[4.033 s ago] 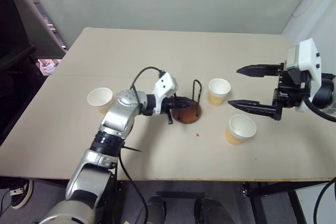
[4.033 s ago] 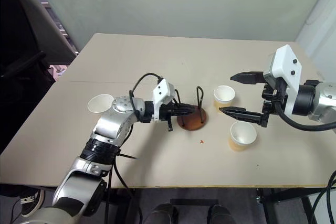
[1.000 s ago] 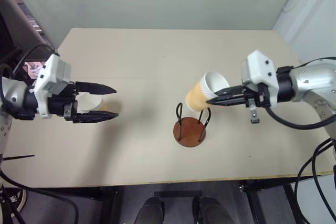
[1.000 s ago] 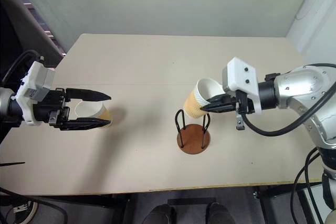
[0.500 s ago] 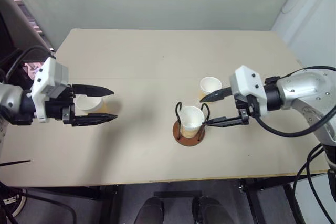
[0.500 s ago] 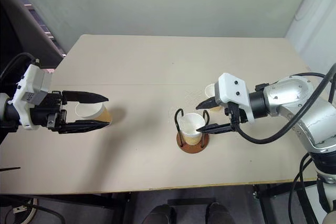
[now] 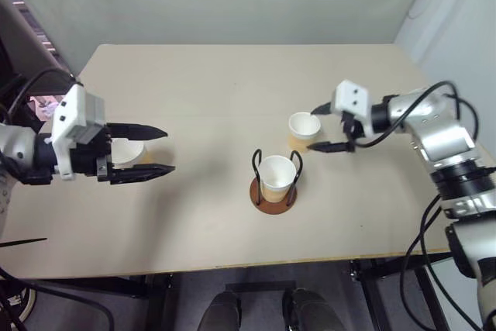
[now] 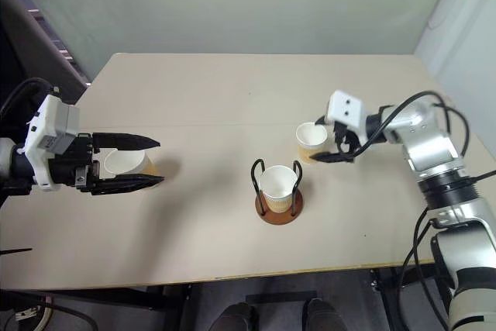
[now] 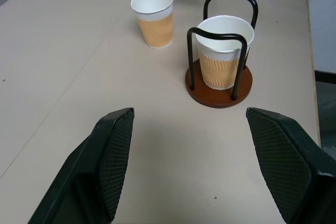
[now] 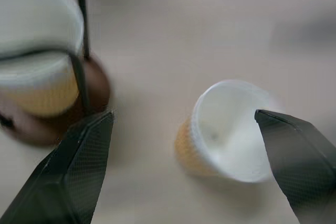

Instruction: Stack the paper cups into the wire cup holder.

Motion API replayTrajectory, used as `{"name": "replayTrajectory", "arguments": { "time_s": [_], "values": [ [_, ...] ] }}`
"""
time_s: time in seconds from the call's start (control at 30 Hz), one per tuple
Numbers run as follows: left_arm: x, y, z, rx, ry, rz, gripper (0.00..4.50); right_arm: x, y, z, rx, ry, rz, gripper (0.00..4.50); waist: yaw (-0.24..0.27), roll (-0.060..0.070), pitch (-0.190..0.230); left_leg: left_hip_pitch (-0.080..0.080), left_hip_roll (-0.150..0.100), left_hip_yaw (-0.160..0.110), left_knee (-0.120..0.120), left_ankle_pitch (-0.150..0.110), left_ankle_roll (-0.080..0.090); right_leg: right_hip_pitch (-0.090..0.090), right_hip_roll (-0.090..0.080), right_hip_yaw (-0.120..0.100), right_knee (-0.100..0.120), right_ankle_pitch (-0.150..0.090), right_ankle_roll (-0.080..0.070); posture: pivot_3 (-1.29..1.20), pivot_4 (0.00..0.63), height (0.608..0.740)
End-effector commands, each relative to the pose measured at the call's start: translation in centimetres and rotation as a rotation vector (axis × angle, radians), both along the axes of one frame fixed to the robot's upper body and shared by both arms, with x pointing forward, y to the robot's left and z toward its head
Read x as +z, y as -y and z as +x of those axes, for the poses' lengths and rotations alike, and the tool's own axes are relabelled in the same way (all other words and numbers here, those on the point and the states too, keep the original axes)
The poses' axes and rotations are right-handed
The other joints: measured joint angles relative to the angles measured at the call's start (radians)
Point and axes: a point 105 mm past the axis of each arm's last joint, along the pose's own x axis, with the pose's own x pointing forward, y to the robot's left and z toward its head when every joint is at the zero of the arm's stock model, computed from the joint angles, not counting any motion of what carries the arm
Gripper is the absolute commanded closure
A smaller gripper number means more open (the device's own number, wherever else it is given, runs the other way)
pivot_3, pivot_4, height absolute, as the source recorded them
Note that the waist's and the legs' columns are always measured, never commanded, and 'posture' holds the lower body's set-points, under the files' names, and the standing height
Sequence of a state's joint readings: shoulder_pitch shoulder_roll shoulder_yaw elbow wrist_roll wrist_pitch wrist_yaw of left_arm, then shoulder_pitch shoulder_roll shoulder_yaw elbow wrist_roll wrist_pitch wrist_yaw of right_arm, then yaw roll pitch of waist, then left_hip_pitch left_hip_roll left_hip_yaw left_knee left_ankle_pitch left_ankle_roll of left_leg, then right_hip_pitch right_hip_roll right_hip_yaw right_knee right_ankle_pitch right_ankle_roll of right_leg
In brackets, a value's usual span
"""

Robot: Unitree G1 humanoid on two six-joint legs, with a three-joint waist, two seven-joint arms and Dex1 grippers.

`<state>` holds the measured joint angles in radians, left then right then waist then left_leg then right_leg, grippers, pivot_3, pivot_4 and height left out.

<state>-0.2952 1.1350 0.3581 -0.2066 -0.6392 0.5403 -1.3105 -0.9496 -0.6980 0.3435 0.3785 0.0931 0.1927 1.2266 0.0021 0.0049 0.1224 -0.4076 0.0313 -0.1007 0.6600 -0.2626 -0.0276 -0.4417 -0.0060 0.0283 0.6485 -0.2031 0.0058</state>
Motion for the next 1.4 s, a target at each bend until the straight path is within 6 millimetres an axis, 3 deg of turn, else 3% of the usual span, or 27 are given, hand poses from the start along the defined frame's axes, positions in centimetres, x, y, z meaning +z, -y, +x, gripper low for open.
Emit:
{"name": "replayTrajectory", "arguments": {
  "time_s": [0.03,0.37,0.5,0.6,0.8,1.03,1.13,1.2,1.4],
  "values": [
    [0.8,0.3,-0.6,-0.001,0.04,-0.001,0.83,0.9,-0.2,0.6,0.017,0.047,-0.016,0.05,0.001,0.0,0.0,-0.001,0.0,0.0,0.0,0.001,-0.001,-0.001,0.0,0.0,0.0,0.0,0.0,0.0,0.15,0.74],
    [0.6,0.7,-1.6,0.007,0.028,0.007,0.83,-1.9,-0.6,2.5,-0.014,0.013,-0.052,0.05,0.004,0.0,0.0,-0.002,0.0,0.0,0.001,0.002,-0.004,-0.001,0.0,0.0,-0.001,0.0,0.0,0.0,0.15,0.74],
    [0.8,0.6,-1.6,0.017,0.034,0.011,0.83,-2.4,-0.6,2.7,-0.013,0.012,-0.052,1.33,0.003,0.0,0.0,-0.002,0.0,0.0,0.001,0.0,-0.005,-0.001,0.0,0.0,-0.001,0.001,-0.001,0.0,0.15,0.74],
    [0.8,0.5,-1.6,0.019,0.035,0.015,0.83,-1.7,-0.7,2.7,-0.008,0.02,-0.021,2.37,0.003,0.0,0.0,-0.001,0.0,0.0,0.001,0.0,-0.005,-0.001,0.0,0.0,-0.001,0.001,-0.002,0.0,0.15,0.74],
    [1.1,0.2,-1.1,0.017,0.048,0.02,0.83,3.5,-1.3,1.1,0.065,0.092,0.106,4.47,0.004,0.0,0.0,-0.001,0.0,0.0,0.0,0.0,-0.006,-0.001,0.0,0.0,-0.001,0.002,-0.002,0.0,0.15,0.74],
    [1.1,0.5,-0.3,-0.01,0.059,0.021,0.83,10.1,-1.2,-3.3,0.159,0.176,0.178,4.47,0.005,0.0,0.0,-0.002,0.0,0.0,0.0,0.001,-0.008,-0.001,0.0,-0.001,-0.002,0.002,-0.003,0.0,0.15,0.74],
    [1.2,0.7,-0.1,-0.027,0.059,0.023,0.83,12.7,-2.0,-6.9,0.279,0.153,0.175,4.47,0.004,0.0,0.0,-0.002,0.0,0.0,-0.001,0.002,-0.01,-0.001,0.0,0.0,-0.003,0.001,-0.003,0.0,0.15,0.74],
    [1.1,0.7,0.0,-0.034,0.05,0.031,0.83,12.5,-2.8,-9.2,0.365,0.128,0.126,4.47,0.003,0.0,0.0,-0.002,0.0,0.0,-0.003,0.004,-0.012,-0.002,0.001,0.0,-0.003,0.001,-0.003,0.0,0.15,0.74],
    [-0.2,0.4,0.2,-0.033,0.013,0.085,0.83,10.0,-4.9,-11.2,0.461,0.145,0.011,4.47,-0.002,0.0,0.0,0.002,0.001,-0.001,-0.005,0.005,-0.011,-0.001,0.003,0.0,-0.002,0.0,-0.006,0.0,0.15,0.74]
  ]
}}
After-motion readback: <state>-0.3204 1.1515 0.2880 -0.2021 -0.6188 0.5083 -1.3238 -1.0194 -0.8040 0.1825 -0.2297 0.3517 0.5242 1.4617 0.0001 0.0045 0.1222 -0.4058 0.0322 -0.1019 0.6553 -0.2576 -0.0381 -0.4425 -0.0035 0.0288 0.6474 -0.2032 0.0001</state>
